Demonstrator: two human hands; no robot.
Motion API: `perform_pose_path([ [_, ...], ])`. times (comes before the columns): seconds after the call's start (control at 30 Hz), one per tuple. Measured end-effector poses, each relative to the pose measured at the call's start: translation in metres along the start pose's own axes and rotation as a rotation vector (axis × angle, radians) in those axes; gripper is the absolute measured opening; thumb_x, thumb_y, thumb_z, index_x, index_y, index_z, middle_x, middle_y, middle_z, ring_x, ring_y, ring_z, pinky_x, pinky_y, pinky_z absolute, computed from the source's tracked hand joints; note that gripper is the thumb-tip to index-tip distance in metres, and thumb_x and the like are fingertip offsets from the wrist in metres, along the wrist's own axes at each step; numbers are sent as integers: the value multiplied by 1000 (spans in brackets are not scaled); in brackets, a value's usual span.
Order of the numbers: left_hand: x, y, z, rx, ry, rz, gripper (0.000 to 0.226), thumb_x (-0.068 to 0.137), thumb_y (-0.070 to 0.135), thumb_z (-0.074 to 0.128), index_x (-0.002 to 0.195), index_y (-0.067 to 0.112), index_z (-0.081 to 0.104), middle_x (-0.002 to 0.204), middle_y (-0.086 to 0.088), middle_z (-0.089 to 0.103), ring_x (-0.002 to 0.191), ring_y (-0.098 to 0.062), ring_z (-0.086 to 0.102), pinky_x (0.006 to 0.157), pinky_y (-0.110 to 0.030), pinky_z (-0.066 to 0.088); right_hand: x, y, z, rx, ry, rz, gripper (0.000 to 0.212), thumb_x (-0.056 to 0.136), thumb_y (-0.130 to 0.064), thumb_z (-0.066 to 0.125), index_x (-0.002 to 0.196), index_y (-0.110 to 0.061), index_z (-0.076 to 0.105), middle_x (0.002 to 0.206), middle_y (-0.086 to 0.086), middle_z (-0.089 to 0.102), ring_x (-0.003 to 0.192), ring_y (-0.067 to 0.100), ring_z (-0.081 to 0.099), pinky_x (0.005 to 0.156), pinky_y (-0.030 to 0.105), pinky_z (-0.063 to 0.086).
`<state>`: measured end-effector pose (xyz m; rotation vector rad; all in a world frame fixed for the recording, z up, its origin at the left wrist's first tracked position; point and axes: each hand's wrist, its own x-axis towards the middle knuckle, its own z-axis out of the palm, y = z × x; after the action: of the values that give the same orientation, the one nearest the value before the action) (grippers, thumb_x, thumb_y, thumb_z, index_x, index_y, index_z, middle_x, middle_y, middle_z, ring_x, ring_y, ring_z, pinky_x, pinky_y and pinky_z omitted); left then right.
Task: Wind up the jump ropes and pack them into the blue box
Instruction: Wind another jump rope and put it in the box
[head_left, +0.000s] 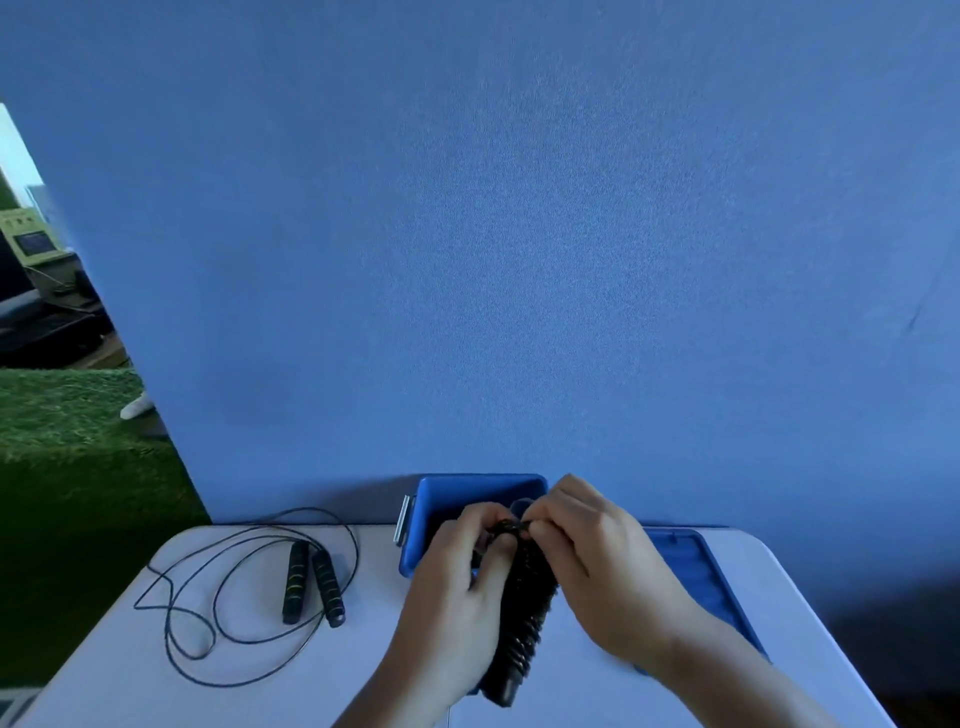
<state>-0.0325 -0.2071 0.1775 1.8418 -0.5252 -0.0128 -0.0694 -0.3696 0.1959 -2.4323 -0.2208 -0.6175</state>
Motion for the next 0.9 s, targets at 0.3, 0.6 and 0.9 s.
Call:
perform_pose_path([
  [0.3, -2, -4, 17, -240, 150, -155, 24, 104, 10, 51, 90, 21, 68, 78, -3, 71, 68, -7, 63, 62, -16, 47, -17, -9, 14, -346, 180, -43, 20, 83, -22, 51, 89, -28, 70, 87, -6, 45, 71, 16, 54, 40, 29, 46],
  [0.6, -4, 13, 26, -434, 266, -119, 22, 105, 4, 45, 99, 1, 66, 83, -14, 74, 74, -19, 68, 64, -17, 51, -9, -29, 26, -131, 279, 110, 17, 89, -41, 56, 95, -35, 71, 85, -14, 50, 60, 7, 56, 47, 27, 50],
  [0.9, -12, 3, 25, -227, 244, 29, 40, 83, 23, 53, 117, 36, 69, 111, -9, 70, 89, -28, 71, 75, -39, 56, 3, -32, 22, -205, 379, -22, 17, 92, -29, 54, 77, -25, 59, 75, -8, 50, 50, 13, 47, 34, 28, 41],
])
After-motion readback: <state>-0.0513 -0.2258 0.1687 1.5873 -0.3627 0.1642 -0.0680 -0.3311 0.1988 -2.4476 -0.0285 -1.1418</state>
